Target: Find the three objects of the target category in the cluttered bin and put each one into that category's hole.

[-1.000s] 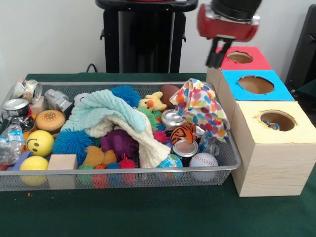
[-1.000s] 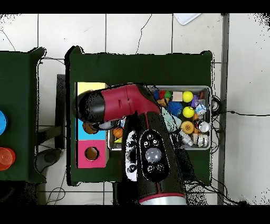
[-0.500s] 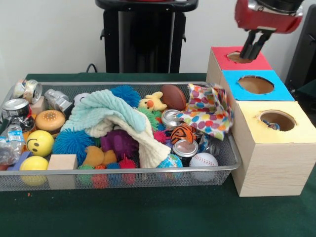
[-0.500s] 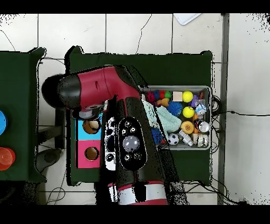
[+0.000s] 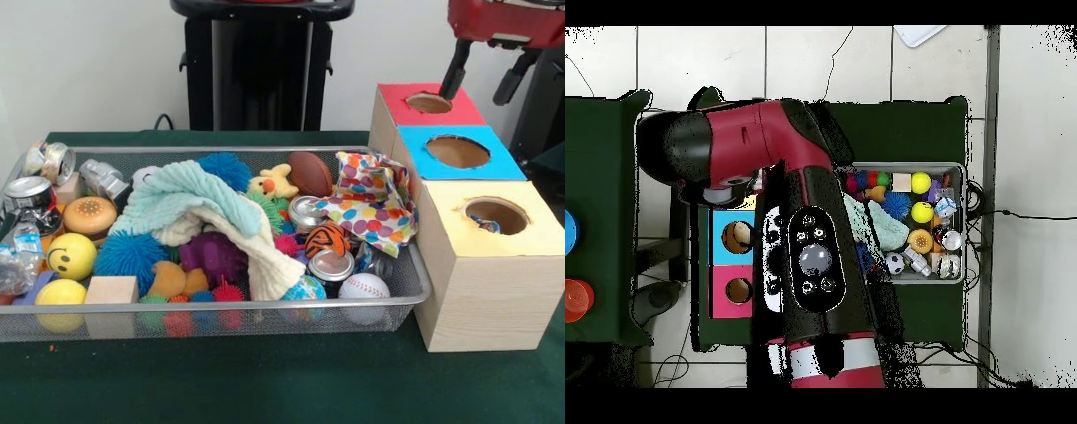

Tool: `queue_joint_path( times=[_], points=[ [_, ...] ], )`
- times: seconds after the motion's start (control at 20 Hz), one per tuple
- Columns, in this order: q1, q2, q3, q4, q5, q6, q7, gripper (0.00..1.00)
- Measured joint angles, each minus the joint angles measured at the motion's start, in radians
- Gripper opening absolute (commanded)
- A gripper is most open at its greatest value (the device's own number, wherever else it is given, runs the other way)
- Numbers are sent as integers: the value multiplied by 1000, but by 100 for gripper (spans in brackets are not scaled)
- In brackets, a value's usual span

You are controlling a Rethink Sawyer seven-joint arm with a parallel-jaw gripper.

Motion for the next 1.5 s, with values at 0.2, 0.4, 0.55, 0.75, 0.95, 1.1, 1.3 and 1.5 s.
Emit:
queue_joint_path(
  times=[0.2, 0.4, 0.55, 0.75, 0.95, 1.1, 1.3, 1.5],
  points=[
    [-25, -10, 0, 14, 2, -49, 0, 100],
    [-60, -22, 0, 46, 2, -113, 0, 100],
    [-100, -31, 0, 82, 2, -188, 0, 100],
    [-148, -35, -1, 133, -1, -274, 0, 100],
    [-169, -36, -1, 171, -3, -317, 0, 100],
    [-171, -35, -1, 218, -10, -361, 0, 100],
    [-160, -28, -1, 249, -14, -398, 0, 100],
    [-133, -14, -1, 286, -16, -453, 0, 100]
  ],
)
